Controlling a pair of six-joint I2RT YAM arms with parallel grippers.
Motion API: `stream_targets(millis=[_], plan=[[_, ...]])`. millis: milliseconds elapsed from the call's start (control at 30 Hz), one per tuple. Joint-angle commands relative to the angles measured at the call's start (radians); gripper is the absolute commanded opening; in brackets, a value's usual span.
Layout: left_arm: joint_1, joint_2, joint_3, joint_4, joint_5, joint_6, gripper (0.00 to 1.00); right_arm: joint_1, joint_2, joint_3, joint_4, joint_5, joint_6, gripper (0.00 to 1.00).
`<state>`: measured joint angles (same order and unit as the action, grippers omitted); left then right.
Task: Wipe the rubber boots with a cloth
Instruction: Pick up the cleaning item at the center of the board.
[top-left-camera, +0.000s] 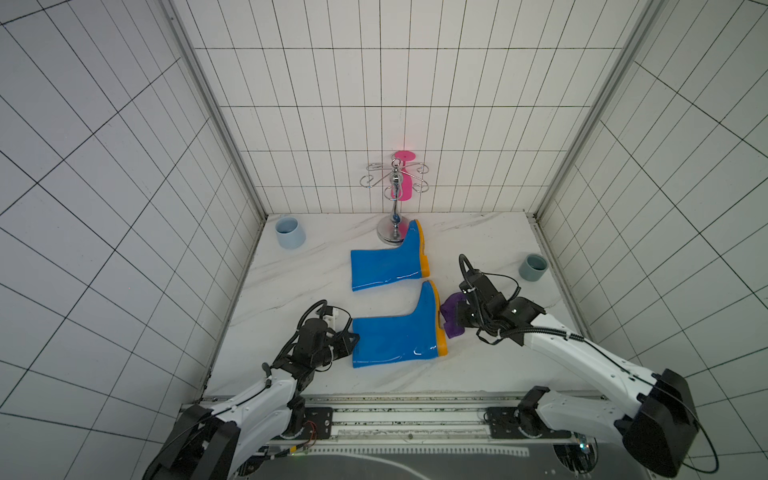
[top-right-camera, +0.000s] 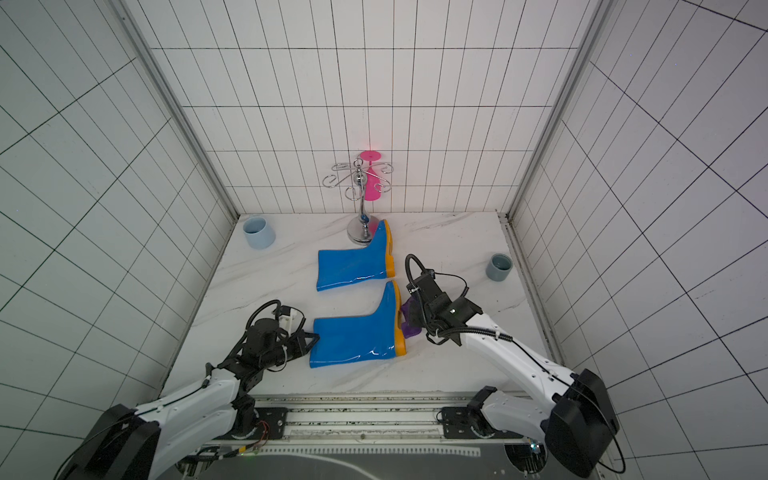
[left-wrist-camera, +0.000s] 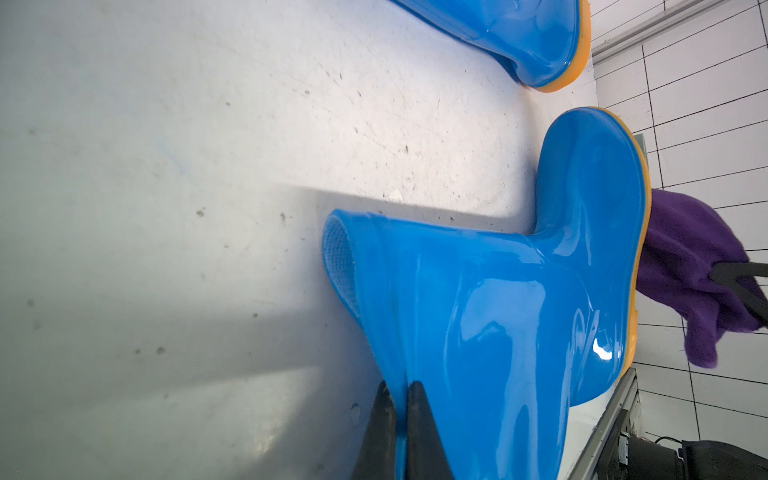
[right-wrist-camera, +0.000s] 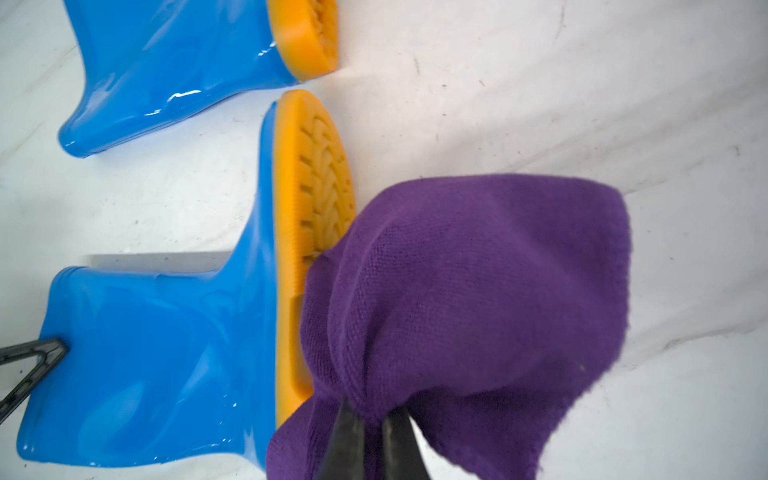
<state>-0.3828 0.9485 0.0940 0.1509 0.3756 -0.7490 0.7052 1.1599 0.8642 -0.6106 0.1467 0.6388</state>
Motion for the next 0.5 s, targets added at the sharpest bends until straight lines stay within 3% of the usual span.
stream_targets(millis=[0,267,467], plan=[[-0.005,-0.005,-0.013,-0.033,0.009,0.005,0.0,0.062,0.011,0.14,-0.073,0.052,0.014,0.0],[-0.006,-0.005,-0.011,-0.039,0.009,0.005,0.0,0.179,0.029,0.249,-0.126,0.103,0.033,0.0],[-0.007,0.007,-0.009,-0.036,0.004,0.007,0.0,0.213,0.03,0.207,-0.124,0.086,0.046,0.0]])
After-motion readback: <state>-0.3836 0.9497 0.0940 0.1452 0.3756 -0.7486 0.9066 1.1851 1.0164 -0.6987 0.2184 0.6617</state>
